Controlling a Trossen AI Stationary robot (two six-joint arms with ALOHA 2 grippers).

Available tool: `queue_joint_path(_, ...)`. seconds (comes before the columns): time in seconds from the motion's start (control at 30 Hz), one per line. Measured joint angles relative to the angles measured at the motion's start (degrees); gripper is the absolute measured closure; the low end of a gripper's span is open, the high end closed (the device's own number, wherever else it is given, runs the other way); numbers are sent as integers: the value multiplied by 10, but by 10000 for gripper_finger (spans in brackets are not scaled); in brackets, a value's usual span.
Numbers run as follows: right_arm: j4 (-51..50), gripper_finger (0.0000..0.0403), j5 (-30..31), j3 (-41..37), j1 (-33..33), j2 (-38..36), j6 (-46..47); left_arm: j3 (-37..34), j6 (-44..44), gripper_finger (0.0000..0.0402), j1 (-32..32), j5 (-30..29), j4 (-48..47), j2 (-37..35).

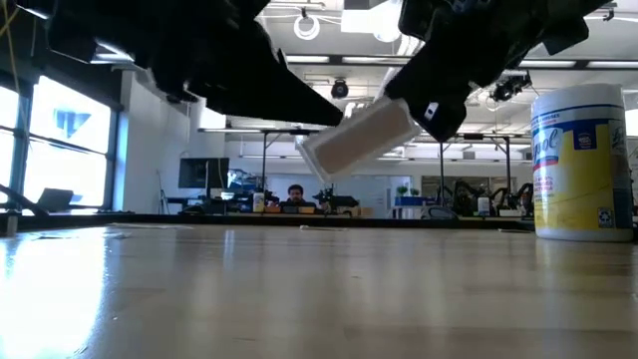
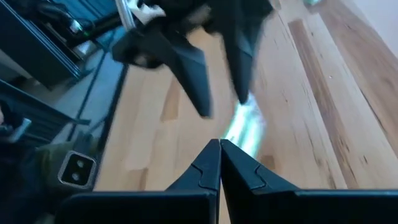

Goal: Pick & Place First Aid Supplies
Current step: Put the green bandage into the white bin

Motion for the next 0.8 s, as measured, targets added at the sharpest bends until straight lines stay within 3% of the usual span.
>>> queue_joint_path(0.2,38,402,-24,0,1,0,-10,0,-50,254,21,6,11,0)
queue_joint_path(0.43,50,402,-10,0,0,0,-14,0,-53,259,26,49,11,0)
queue_joint_path(0.53,50,402,-3,0,0,0,-16,0,-53,289,27,60,11,0)
queue_joint_path(0.7,50,402,17,0,0,0,-17,0,-54,386,27,63,11,0)
queue_joint_path(0.8,51,401,33,0,0,0,-17,0,-62,386,27,55,6,0)
